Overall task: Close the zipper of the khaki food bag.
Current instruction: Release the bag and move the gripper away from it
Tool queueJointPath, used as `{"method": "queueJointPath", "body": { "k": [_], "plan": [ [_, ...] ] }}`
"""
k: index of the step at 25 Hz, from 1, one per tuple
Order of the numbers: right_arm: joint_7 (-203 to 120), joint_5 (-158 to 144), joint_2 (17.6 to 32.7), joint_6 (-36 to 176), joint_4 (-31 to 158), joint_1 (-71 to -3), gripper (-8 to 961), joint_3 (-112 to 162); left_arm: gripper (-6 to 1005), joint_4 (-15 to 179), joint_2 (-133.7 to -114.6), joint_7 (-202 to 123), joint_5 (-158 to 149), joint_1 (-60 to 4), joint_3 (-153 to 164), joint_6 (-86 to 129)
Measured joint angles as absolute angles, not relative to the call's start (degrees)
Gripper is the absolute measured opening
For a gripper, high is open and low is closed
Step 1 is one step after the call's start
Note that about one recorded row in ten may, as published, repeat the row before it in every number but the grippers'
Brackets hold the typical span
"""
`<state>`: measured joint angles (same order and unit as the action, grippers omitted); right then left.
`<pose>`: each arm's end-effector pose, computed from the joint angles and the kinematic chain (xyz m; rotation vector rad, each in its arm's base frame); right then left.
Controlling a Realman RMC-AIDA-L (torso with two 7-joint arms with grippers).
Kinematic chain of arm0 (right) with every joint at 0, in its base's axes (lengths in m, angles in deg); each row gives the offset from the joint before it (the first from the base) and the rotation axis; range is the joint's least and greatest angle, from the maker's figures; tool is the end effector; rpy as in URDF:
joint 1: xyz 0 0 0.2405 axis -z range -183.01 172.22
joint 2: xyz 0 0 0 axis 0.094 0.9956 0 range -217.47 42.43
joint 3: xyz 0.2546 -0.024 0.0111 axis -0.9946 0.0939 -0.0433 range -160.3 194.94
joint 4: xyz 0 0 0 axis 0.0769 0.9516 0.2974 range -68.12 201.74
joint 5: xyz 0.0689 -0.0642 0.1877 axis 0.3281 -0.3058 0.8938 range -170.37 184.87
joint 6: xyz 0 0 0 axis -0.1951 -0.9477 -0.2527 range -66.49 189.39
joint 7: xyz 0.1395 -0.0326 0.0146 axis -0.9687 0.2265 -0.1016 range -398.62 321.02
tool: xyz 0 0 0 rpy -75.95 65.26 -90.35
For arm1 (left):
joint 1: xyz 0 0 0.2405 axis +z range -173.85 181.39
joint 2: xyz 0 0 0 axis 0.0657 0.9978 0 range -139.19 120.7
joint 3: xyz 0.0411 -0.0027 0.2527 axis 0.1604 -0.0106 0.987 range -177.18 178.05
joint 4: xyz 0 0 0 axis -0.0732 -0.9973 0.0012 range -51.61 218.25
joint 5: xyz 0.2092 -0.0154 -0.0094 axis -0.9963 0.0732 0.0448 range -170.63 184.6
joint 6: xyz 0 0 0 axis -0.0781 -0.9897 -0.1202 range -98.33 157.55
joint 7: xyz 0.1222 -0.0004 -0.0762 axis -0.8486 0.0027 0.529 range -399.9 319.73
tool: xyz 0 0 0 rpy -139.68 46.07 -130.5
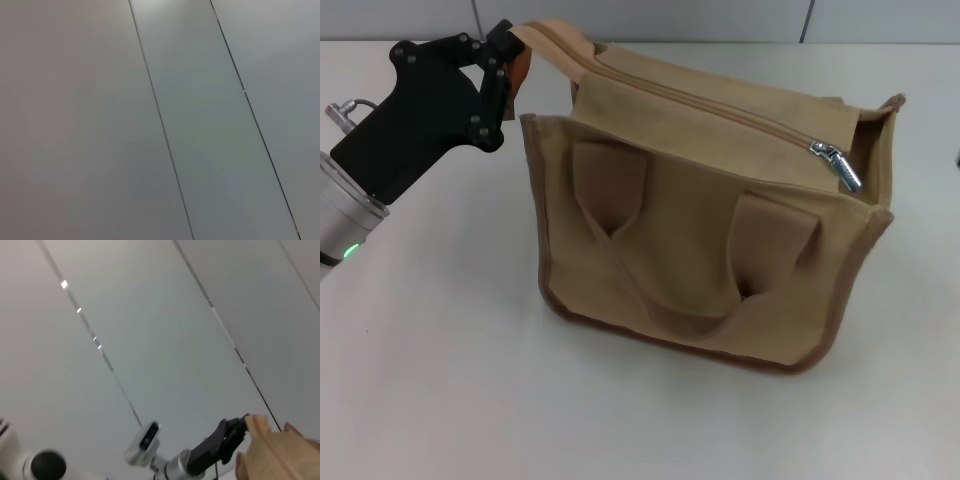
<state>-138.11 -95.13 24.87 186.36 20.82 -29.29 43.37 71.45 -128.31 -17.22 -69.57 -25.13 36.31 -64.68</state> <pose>0.2571 0.2630 0.1171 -2.7485 0.7477 1.2765 -0.2549 0.3192 0.0055 -2.0145 0.0459 -1.0729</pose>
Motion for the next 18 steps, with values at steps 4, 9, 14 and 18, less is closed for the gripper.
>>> {"method": "queueJointPath", "body": {
  "k": [4, 9, 14, 18],
  "plan": [
    [-125.07, -94.75, 25.21, 186.58, 20.54, -24.2, 711, 48.06, 102, 71.55, -128.34, -15.71, -69.57, -25.43, 36.29, -63.13],
    [-108.7, -99.33, 25.84, 186.52, 21.33, -19.84, 711, 49.4, 104, 71.96, -128.23, -13.54, -69.55, -25.47, 35.91, -62.04],
    [-99.59, -105.84, 26.2, 186.37, 23.76, -19.13, 711, 49.15, 107, 71.74, -128.05, -10.72, -69.55, -25.31, 35.51, -61.93],
    [-98.22, -107.58, 26.1, 186.11, 25.95, -19.85, 711, 48.84, 108, 71.41, -127.96, -10.39, -69.55, -25.0, 35.61, -61.99]
  ]
}}
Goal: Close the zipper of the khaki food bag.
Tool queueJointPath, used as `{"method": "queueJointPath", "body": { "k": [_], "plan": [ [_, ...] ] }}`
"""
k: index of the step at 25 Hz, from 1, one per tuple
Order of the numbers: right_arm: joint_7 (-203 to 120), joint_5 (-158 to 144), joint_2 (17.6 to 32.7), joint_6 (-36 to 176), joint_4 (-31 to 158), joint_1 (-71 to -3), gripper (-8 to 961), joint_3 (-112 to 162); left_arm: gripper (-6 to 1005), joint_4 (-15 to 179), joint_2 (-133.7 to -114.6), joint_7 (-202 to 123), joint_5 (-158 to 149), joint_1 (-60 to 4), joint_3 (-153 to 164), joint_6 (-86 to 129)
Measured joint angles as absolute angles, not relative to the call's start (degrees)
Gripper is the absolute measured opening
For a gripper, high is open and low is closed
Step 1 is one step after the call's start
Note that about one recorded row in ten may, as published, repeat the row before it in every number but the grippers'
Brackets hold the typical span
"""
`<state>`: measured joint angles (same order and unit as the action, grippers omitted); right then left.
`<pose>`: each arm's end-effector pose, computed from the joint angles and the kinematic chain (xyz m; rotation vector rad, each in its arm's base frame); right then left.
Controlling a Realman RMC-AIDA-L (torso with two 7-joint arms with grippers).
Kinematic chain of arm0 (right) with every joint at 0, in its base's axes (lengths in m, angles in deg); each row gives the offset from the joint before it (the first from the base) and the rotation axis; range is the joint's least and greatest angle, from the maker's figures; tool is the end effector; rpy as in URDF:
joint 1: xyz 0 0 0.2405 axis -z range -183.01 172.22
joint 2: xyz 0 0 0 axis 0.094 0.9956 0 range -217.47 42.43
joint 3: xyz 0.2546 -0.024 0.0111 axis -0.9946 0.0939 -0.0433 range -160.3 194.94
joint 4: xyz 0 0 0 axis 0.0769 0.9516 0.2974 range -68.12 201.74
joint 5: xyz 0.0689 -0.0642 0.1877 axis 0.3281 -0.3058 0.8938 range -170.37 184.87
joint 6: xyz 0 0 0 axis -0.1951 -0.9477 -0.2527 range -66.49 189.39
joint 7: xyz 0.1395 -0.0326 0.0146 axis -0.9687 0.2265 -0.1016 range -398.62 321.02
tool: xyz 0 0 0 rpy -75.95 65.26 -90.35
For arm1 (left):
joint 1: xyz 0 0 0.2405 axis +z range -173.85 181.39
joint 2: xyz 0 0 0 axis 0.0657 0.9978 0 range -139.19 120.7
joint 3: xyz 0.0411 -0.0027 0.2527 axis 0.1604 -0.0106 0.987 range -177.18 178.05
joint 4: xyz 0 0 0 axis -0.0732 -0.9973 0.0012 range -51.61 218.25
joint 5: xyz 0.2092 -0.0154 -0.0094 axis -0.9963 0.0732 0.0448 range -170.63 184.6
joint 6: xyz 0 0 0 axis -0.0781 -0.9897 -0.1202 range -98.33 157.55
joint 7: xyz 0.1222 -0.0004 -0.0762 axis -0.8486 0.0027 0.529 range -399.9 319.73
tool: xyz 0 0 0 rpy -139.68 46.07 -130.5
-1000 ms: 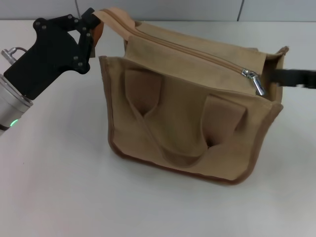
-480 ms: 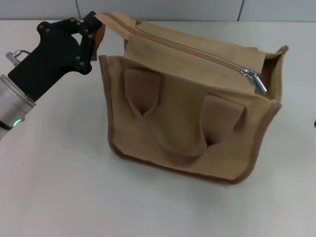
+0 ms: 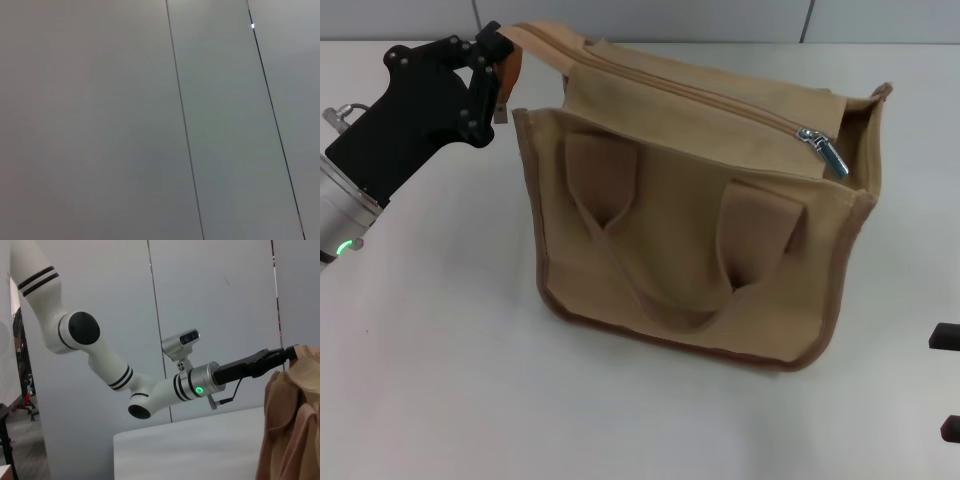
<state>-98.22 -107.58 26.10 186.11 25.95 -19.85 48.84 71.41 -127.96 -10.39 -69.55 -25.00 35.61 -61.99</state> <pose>0.3065 0.1987 0.0707 -2.8466 0.2391 1.0150 -0.2625 0.3241 0.0073 -2.0280 -0.1085 -1.0927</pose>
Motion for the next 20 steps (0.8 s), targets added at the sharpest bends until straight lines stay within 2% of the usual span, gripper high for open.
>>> {"method": "queueJointPath", "body": {
  "k": [11, 15, 20],
  "plan": [
    [-98.41, -107.85, 26.21, 185.3, 26.24, -21.32, 711, 48.79, 113, 66.25, -127.62, -6.27, -71.08, -22.41, 37.08, -62.4],
    [-98.52, -107.9, 26.26, 184.6, 27.79, -22.03, 711, 48.78, 347, 57.31, -127.31, 5.58, -74.04, -20.03, 37.74, -62.44],
    [-98.54, -107.94, 26.25, 183.54, 28.14, -22.3, 711, 48.87, 495, 47.03, -125.82, 21.06, -81.48, -18.25, 37.79, -64.32]
  ]
}}
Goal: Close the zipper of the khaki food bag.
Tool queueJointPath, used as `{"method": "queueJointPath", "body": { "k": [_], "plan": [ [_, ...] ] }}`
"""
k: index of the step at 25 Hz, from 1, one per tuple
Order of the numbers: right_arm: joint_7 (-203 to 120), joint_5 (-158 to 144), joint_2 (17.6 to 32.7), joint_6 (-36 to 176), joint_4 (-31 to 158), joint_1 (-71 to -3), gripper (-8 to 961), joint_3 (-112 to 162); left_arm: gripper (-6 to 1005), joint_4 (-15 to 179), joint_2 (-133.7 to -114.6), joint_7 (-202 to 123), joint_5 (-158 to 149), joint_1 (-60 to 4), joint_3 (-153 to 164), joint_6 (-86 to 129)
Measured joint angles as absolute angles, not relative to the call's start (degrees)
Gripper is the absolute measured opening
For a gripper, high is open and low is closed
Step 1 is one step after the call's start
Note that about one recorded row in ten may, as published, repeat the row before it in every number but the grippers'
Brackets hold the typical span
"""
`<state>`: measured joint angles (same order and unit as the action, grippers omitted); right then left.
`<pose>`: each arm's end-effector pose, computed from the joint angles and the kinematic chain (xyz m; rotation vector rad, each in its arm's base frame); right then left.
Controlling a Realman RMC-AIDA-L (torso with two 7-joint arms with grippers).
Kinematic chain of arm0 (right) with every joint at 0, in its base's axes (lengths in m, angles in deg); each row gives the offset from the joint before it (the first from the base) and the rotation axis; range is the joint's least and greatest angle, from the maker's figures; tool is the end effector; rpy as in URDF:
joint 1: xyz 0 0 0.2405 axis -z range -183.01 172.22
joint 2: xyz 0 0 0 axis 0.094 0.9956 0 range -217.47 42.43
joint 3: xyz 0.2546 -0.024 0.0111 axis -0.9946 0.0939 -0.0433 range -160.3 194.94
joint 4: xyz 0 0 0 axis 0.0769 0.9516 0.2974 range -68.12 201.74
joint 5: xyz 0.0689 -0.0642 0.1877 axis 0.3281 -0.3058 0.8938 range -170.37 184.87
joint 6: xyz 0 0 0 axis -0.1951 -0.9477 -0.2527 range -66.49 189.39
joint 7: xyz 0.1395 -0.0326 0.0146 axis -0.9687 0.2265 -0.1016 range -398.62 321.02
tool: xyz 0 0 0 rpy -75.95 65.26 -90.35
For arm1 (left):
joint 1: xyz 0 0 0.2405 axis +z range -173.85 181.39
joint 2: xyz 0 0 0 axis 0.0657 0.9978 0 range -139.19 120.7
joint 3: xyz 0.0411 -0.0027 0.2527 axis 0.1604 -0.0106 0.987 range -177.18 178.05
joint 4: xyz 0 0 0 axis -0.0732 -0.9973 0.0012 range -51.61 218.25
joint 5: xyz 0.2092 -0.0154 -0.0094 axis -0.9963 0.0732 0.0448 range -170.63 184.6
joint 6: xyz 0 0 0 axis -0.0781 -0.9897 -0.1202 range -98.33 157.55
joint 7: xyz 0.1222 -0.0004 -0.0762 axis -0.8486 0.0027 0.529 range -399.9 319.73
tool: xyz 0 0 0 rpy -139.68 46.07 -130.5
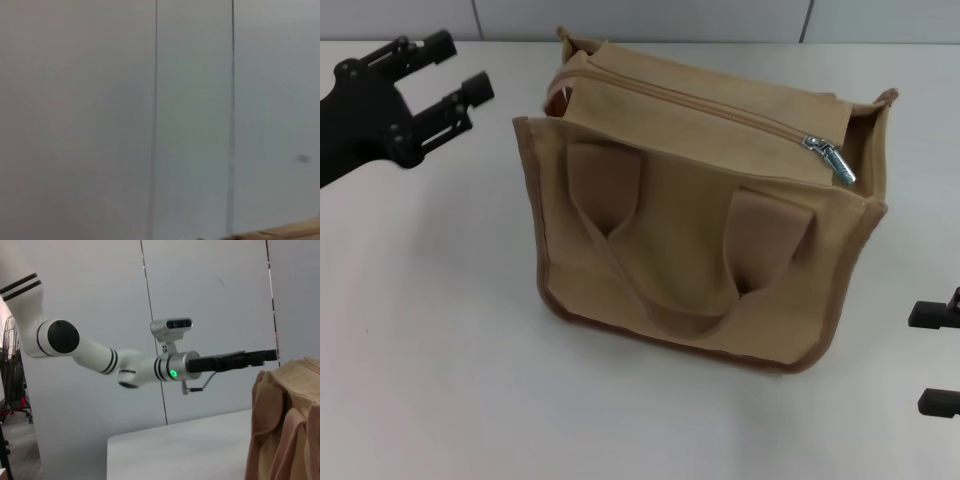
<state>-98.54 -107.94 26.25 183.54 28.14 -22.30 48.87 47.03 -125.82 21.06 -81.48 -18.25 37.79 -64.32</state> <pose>0.3018 0.2136 0.0628 -2.8437 0.2490 1.0171 -0.2776 0.3149 0.0634 -2.3027 -0.2807 -1.0308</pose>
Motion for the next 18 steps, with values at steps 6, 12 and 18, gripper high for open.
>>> {"method": "queueJointPath", "body": {
  "k": [6, 12, 18],
  "plan": [
    [-98.61, -107.98, 26.25, 183.42, 28.75, -22.86, 711, 49.2, 701, 45.02, -122.24, 33.86, -88.25, -18.94, 37.77, -76.57],
    [-97.72, -111.24, 26.59, 182.83, 31.69, -24.69, 711, 49.39, 828, 48.59, -123.95, 34.01, -94.24, -19.94, 40.57, -84.12],
    [-95.9, -116.39, 29.31, 178.7, 32.7, -26.31, 711, 49.4, 837, 59.61, -126.27, 18.37, -97.51, -19.31, 44.75, -81.0]
  ]
}}
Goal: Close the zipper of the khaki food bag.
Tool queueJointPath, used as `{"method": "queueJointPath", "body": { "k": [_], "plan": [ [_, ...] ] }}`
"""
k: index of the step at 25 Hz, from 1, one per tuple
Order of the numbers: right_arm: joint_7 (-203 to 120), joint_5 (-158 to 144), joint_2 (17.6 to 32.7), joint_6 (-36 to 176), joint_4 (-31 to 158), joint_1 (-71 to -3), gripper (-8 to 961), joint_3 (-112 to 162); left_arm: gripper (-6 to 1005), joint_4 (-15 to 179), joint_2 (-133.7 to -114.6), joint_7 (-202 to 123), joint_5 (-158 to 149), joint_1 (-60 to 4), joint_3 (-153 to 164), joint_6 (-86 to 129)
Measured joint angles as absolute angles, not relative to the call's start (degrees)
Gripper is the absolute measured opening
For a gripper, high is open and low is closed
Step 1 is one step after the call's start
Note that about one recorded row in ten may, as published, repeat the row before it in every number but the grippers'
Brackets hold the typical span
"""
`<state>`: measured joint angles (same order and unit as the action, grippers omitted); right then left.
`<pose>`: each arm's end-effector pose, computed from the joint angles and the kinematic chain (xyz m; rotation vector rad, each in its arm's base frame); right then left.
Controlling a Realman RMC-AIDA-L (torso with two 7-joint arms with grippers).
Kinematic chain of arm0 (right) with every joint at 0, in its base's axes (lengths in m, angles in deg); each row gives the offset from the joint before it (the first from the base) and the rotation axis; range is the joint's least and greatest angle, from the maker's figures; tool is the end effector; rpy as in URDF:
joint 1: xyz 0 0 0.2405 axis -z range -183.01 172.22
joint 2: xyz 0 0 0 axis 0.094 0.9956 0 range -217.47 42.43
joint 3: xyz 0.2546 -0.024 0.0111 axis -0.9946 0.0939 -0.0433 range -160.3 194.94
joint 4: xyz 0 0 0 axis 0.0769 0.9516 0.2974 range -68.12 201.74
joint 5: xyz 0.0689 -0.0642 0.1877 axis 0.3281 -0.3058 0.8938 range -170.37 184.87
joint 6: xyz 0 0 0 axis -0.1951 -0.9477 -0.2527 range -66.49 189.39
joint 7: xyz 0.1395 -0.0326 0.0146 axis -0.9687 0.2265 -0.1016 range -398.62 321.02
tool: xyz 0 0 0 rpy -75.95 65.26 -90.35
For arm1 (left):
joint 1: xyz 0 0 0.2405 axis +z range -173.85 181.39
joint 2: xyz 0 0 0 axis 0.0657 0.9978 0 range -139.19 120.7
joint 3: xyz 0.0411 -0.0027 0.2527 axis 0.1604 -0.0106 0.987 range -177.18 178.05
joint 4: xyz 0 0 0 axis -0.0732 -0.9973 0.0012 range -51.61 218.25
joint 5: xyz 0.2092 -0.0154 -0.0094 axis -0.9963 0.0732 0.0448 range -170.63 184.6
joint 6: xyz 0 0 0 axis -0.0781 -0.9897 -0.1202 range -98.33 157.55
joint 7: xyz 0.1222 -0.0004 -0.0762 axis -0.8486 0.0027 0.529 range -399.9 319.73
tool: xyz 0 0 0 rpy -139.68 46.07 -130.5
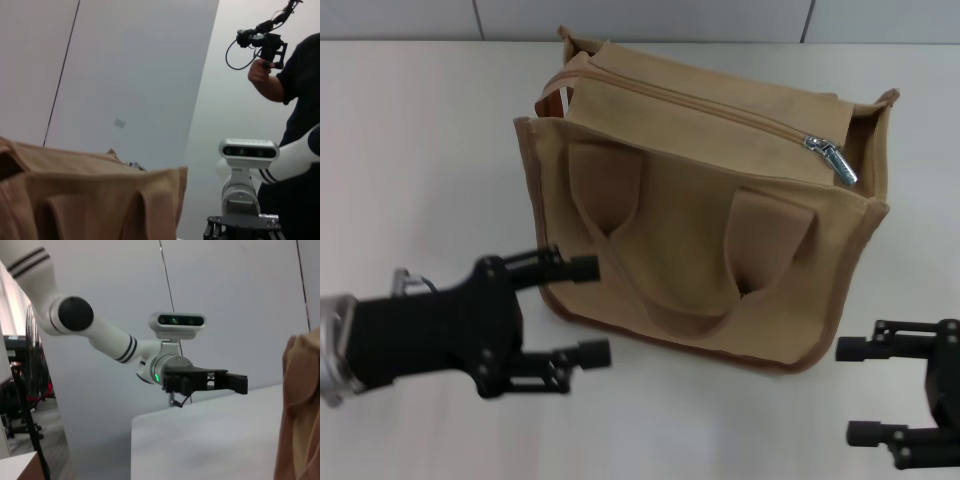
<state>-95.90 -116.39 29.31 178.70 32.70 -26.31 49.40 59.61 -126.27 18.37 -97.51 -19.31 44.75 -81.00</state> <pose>0.2935 0.2215 0.0194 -2.9604 0.2910 0.9725 -0.2666 0.2403 -0.0083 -2.8260 -0.3711 -1.2256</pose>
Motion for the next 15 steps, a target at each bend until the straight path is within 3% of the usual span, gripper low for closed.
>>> {"method": "queueJointPath", "body": {
  "k": [7, 15],
  "plan": [
    [-93.04, -117.94, 31.23, 174.29, 34.26, -26.4, 711, 49.47, 837, 65.06, -127.72, 10.99, -104.8, -19.07, 45.19, -73.69],
    [-91.96, -119.51, 31.36, 171.98, 36.76, -27.18, 711, 49.51, 837, 67.33, -127.79, 8.84, -107.55, -19.82, 45.24, -71.61]
  ]
}}
